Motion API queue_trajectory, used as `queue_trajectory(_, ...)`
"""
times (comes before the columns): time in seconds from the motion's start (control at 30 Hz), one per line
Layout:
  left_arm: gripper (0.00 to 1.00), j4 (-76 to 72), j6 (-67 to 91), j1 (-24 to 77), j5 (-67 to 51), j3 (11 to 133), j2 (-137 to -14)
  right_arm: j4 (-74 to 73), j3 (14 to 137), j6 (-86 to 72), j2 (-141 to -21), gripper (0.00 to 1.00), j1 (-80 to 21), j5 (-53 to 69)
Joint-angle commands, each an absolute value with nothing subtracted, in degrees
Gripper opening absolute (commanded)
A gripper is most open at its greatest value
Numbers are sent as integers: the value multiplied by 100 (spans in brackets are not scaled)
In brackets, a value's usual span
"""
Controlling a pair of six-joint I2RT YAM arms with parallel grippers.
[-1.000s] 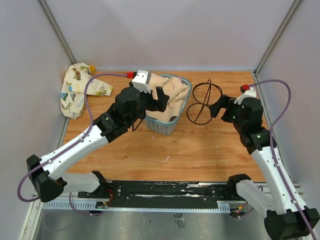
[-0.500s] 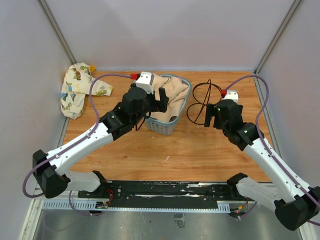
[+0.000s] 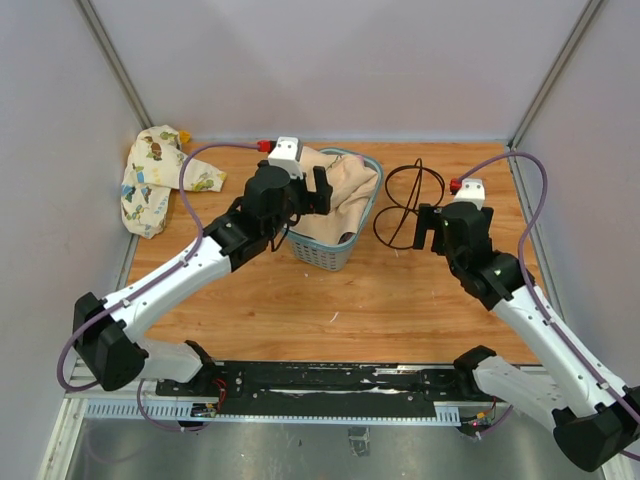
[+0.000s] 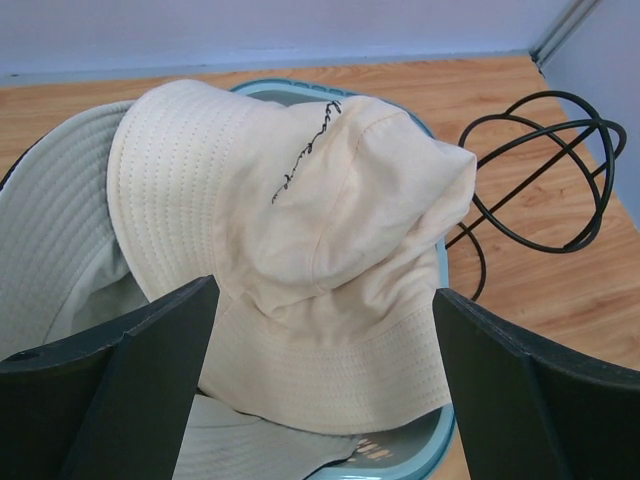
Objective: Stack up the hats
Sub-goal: Adjust the hat in the bin.
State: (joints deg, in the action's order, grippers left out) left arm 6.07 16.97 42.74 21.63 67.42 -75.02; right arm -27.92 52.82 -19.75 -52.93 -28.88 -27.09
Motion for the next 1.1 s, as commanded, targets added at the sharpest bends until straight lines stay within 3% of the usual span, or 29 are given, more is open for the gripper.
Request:
queue_trajectory(0.0,94,352,1625,4114,1918,6782,-7585,-2296,5141,-1974,-5095,99,-2962,-2924)
queue_trajectory(0.6,99,171,956,4008,954,7442,-8674,-1941,4963,-1940,-4789,98,-2960,-2985)
queue_trajectory(1.07,100,-281,54,4613,2131,7973,-9688,-1906,5005,-2014,-4761,98,-2955,-2929)
